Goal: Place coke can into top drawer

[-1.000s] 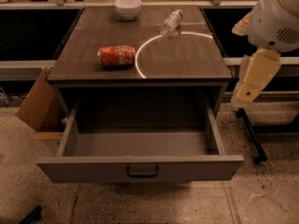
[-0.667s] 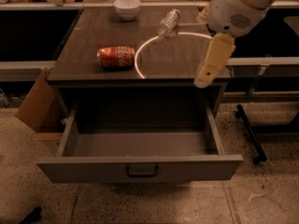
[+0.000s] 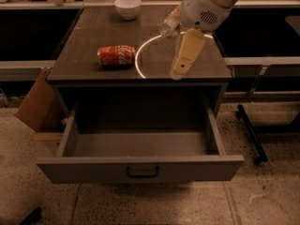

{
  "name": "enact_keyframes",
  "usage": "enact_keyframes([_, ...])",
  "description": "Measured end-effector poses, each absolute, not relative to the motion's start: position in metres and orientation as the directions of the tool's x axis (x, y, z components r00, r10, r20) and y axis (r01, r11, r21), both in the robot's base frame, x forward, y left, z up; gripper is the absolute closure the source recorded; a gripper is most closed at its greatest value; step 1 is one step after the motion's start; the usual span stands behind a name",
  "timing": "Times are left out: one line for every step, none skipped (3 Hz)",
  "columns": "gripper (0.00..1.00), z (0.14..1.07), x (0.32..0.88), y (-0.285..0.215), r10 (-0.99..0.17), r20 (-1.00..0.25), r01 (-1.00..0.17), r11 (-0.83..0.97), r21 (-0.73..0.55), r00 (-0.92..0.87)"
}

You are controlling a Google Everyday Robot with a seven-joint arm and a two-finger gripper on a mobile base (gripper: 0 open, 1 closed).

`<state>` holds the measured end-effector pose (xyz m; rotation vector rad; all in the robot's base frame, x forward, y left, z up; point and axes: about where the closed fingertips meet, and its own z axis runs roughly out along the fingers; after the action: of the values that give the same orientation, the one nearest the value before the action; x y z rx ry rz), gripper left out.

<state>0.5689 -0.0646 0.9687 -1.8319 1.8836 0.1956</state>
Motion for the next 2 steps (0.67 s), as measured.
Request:
enact_keyframes([0.00,0.961,0.583,-0.057,-0.883,-0.468,-0.963,0.092,-0.253,0.039])
enact_keyframes([0.00,0.941,0.638,-0.036,-0.853,-0.517,-0.954,0.089,-0.287,0.076])
